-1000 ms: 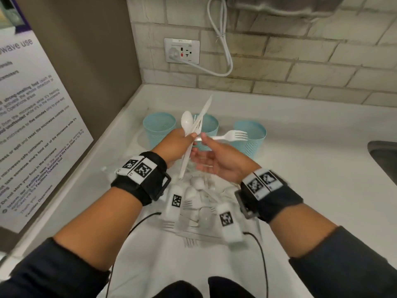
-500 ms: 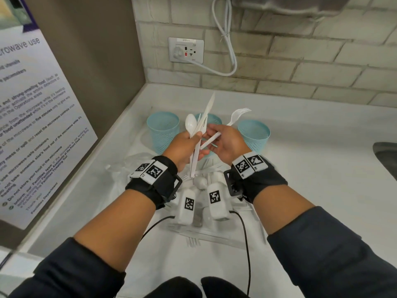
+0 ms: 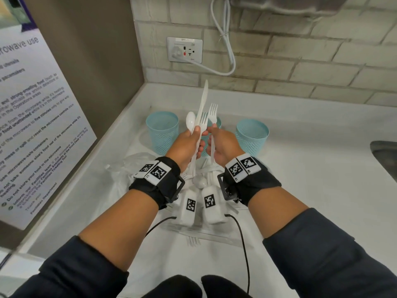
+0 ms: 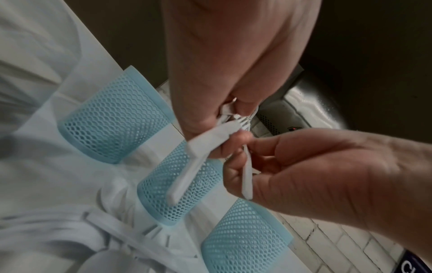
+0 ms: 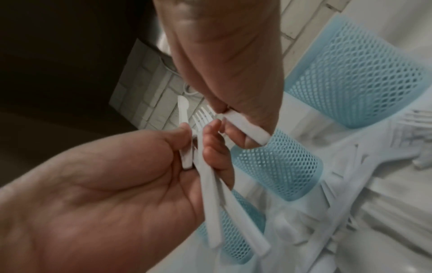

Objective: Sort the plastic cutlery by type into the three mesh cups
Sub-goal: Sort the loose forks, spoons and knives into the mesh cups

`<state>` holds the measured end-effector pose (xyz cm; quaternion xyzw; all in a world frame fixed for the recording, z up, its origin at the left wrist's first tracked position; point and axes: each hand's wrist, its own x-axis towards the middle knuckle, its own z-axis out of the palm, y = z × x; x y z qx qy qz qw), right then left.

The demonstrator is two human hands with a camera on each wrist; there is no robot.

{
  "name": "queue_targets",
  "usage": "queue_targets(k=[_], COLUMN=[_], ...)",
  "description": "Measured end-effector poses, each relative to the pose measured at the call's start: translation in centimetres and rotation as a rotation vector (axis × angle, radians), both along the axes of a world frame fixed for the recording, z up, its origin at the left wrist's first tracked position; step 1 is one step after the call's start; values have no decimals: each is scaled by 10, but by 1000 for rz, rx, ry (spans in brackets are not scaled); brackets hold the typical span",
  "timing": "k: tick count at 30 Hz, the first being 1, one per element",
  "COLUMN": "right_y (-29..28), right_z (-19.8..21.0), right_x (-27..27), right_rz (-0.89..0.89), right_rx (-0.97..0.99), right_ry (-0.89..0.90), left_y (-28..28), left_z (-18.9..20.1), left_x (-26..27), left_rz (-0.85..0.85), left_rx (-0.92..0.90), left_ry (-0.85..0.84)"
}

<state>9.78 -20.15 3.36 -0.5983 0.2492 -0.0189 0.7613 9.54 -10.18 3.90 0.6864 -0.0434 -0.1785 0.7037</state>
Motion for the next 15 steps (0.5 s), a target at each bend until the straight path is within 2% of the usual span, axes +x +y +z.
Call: queue_targets(k=[4,11,15], right_y=[0,-2,-6], right_z=[-5,-13,-13], right_x=[0,2,8], right_rz=[42,83,44], right_rx=[147,129,113], right_ry=[-4,-22,-2], left_y=[0,2,2], left_z=[-1,-7,-8], left_x=[0,1,1], left_rz=[-7,-12,-42], left_rx=[-11,-3,-38], left_ry=[6,37,67])
